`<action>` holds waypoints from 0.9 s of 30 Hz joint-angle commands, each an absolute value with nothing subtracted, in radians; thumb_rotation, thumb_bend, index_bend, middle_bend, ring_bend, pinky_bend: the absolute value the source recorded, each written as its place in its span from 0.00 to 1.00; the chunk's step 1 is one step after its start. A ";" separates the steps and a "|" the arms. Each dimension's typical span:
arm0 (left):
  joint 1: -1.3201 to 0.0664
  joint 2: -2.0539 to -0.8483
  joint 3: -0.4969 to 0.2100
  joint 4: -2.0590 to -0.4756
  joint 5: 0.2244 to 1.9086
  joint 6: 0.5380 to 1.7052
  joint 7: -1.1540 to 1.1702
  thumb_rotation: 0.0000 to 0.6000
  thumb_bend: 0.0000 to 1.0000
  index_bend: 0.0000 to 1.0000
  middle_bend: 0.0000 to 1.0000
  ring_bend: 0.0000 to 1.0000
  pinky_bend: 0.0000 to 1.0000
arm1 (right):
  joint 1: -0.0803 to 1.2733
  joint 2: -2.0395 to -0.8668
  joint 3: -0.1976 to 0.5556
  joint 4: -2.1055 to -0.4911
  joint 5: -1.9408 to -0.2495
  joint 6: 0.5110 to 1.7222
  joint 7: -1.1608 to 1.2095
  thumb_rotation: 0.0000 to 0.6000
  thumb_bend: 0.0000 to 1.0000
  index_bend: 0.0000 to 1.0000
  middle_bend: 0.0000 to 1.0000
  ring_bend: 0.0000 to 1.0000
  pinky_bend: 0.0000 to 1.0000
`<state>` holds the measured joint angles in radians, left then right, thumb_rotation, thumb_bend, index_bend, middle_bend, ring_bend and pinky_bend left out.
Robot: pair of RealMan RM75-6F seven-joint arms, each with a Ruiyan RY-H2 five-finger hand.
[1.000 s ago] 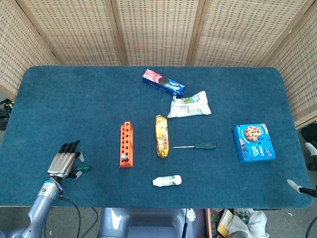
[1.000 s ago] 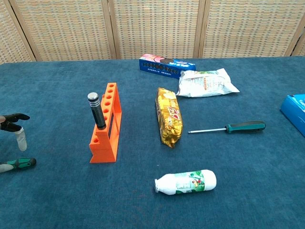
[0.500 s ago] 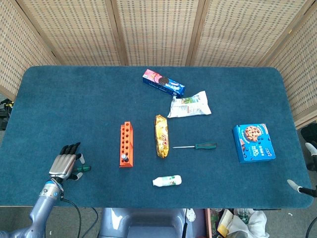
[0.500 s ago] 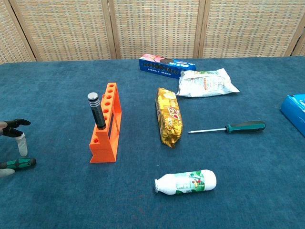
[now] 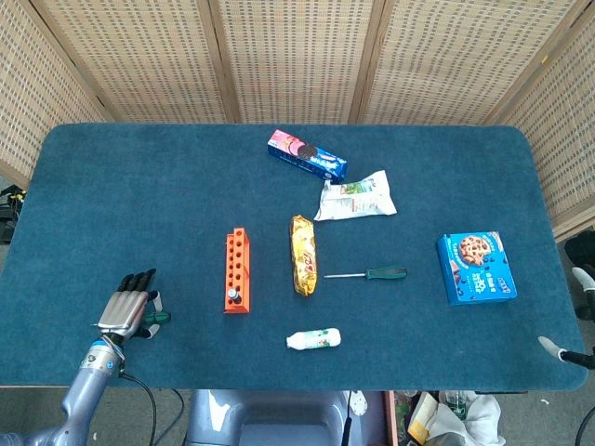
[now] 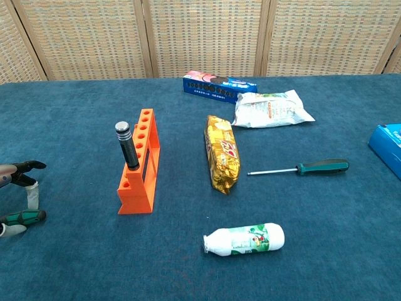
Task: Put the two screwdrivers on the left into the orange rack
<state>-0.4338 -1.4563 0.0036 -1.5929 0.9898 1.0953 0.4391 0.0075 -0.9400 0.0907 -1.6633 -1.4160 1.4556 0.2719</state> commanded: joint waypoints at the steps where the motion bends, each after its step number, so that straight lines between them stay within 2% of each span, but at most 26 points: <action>1: -0.432 -1.456 0.003 -1.593 0.990 1.096 0.440 1.00 0.31 0.55 0.00 0.00 0.00 | 0.008 -0.940 0.090 -1.663 -1.417 1.455 0.274 1.00 0.00 0.00 0.00 0.00 0.00; 5: -0.426 -1.457 -0.004 -1.593 1.000 1.108 0.429 1.00 0.40 0.60 0.00 0.00 0.00 | 0.008 -0.939 0.089 -1.662 -1.418 1.454 0.275 1.00 0.00 0.00 0.00 0.00 0.00; 13: -0.418 -1.416 -0.026 -1.635 1.027 1.114 0.372 1.00 0.45 0.62 0.00 0.00 0.00 | 0.009 -0.940 0.088 -1.662 -1.419 1.452 0.275 1.00 0.00 0.00 0.00 0.00 0.00; 20: -0.429 -1.247 -0.119 -1.773 1.166 1.076 0.071 1.00 0.47 0.63 0.00 0.00 0.00 | 0.010 -0.941 0.086 -1.666 -1.423 1.453 0.270 1.00 0.00 0.00 0.00 0.00 0.00; 27: -0.474 -1.151 -0.236 -1.827 1.267 1.063 -0.185 1.00 0.49 0.64 0.00 0.00 0.00 | 0.011 -0.944 0.085 -1.668 -1.423 1.451 0.262 1.00 0.00 0.00 0.00 0.00 0.00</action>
